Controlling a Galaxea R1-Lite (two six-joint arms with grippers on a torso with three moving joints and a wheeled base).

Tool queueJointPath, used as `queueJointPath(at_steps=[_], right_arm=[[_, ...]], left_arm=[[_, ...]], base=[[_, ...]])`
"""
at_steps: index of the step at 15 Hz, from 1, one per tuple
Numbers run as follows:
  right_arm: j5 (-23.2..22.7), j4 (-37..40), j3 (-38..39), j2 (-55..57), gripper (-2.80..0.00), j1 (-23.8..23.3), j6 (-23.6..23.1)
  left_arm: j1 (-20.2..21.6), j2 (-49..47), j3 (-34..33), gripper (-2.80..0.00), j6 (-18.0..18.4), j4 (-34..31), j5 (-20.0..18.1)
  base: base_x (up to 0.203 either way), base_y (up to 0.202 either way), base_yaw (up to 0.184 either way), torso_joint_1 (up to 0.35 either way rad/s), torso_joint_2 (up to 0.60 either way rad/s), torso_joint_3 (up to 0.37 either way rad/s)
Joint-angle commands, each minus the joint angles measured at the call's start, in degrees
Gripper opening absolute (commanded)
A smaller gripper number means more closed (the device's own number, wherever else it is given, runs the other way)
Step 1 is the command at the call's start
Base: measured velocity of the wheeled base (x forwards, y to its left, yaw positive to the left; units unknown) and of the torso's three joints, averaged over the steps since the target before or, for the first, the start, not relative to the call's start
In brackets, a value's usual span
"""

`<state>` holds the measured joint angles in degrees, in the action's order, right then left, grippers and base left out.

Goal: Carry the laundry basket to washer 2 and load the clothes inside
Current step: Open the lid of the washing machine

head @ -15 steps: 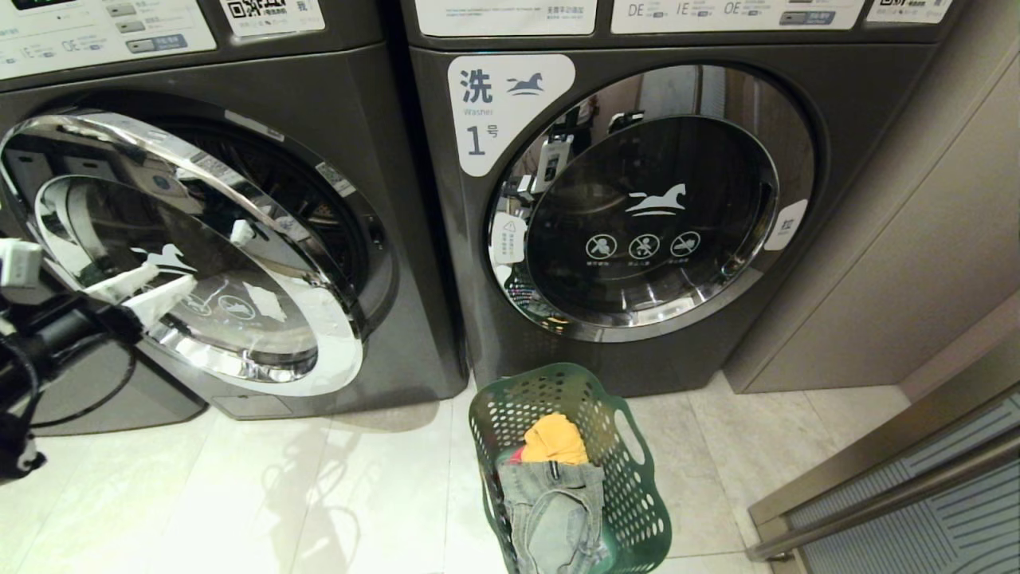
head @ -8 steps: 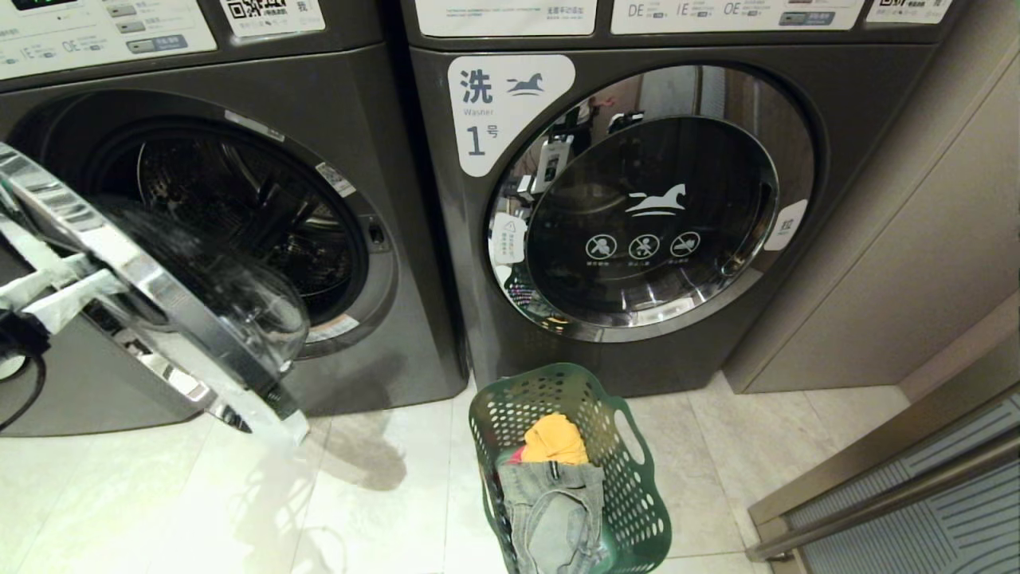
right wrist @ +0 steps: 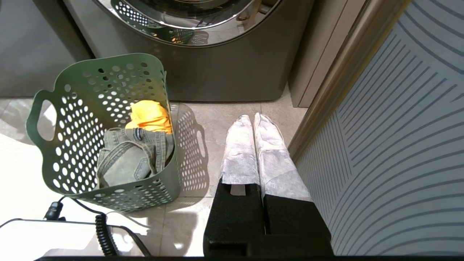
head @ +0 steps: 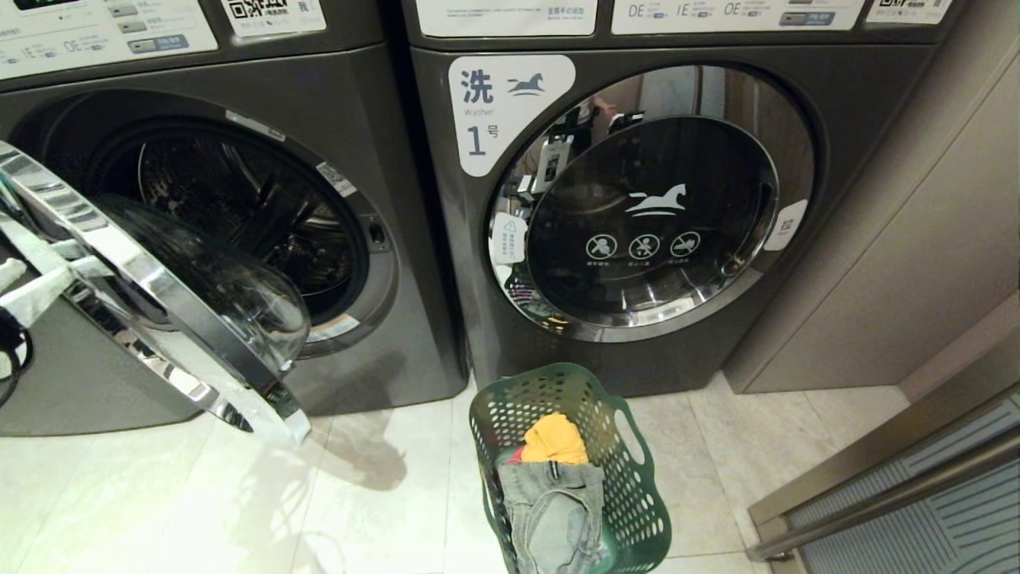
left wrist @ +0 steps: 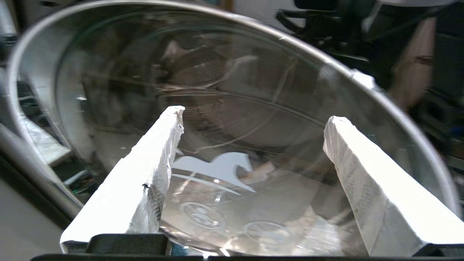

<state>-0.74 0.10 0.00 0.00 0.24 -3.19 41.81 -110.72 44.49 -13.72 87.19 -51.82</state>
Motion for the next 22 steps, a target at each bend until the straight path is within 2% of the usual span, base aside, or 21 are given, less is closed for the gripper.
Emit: queueJointPath(at_steps=[1, 10, 15, 16, 18, 22], right_arm=[[-0.05, -0.01, 0.00, 0.09, -2.80, 0.10, -0.06], [-0.05, -0.01, 0.00, 0.09, -2.80, 0.11, -0.06], [-0.05, -0.01, 0.00, 0.09, -2.80, 0.11, -0.06], [-0.05, -0.01, 0.00, 0.09, -2.80, 0.11, -0.06], [-0.05, -0.01, 0.00, 0.09, -2.80, 0.02, -0.06], [-0.05, -0.01, 0.00, 0.09, -2.80, 0.03, -0.06]], left_arm=[[0.37, 1.82, -0.99, 0.00, -0.26, 0.47, -0.30], [1.16, 3.40, -4.15, 0.00, -0.26, 0.47, -0.28], [1.16, 3.00, -2.40, 0.00, -0.70, 0.47, -0.21], [1.22, 2.47, -2.29, 0.00, -0.63, 0.47, 0.00], [0.98, 2.09, -3.09, 0.00, -0.54, 0.47, 2.89], [0.90, 2.87, -1.96, 0.00, -0.71, 0.47, 3.31]], base=[[0.000, 0.000, 0.000, 0.000, 0.00, 0.000], [0.000, 0.000, 0.000, 0.000, 0.00, 0.000], [0.000, 0.000, 0.000, 0.000, 0.00, 0.000], [0.000, 0.000, 0.000, 0.000, 0.00, 0.000], [0.000, 0.000, 0.000, 0.000, 0.00, 0.000], [0.000, 0.000, 0.000, 0.000, 0.00, 0.000]])
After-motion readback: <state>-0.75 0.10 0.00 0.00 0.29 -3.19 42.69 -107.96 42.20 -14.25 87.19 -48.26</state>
